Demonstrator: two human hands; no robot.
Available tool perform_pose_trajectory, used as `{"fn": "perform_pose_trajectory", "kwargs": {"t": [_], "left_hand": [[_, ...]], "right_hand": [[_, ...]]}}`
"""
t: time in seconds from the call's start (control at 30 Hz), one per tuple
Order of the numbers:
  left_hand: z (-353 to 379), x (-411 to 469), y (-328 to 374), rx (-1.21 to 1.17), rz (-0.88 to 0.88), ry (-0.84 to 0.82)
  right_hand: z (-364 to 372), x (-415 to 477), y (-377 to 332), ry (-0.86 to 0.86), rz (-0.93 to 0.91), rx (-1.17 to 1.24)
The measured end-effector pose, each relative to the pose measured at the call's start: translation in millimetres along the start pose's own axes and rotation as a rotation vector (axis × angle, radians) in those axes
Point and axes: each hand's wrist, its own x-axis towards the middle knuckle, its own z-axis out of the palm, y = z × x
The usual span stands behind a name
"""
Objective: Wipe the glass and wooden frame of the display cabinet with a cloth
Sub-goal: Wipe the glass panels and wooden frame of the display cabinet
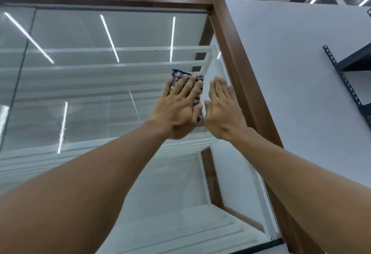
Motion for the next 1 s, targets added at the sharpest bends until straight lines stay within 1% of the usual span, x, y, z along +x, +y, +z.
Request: {"fn": "perform_pose_trajectory", "kwargs": {"t": [0.07,0.17,0.27,0.37,0.53,0.7,0.83,0.9,1.0], "left_hand": [[-4,-14,-22,0.012,-0.013,0.008],[-10,-34,-51,0.012,-0.045,0.011],[-16,-52,-79,0.001,-0.097,0.038],[-22,-73,-111,-0.004,-0.15,0.053],[-34,-114,-160,-0.026,-0.247,0.082],[-47,-164,-215,-0.004,-0.327,0.093],[-57,-207,-261,-0.017,-0.421,0.116],[-58,-226,-269,-0.029,-0.448,0.139],[-49,-252,-252,-0.052,-0.47,0.157]], "right_hand": [[10,4,-25,0.023,0.024,0.043],[23,10,-65,0.047,-0.035,0.042],[28,18,-99,0.06,-0.027,0.055],[33,21,-137,0.047,-0.132,0.06],[44,25,-204,0.038,-0.226,0.068],[55,27,-265,0.043,-0.23,0.087],[66,15,-311,0.022,-0.349,0.088],[69,11,-320,0.015,-0.365,0.082],[69,7,-314,0.008,-0.366,0.102]]}}
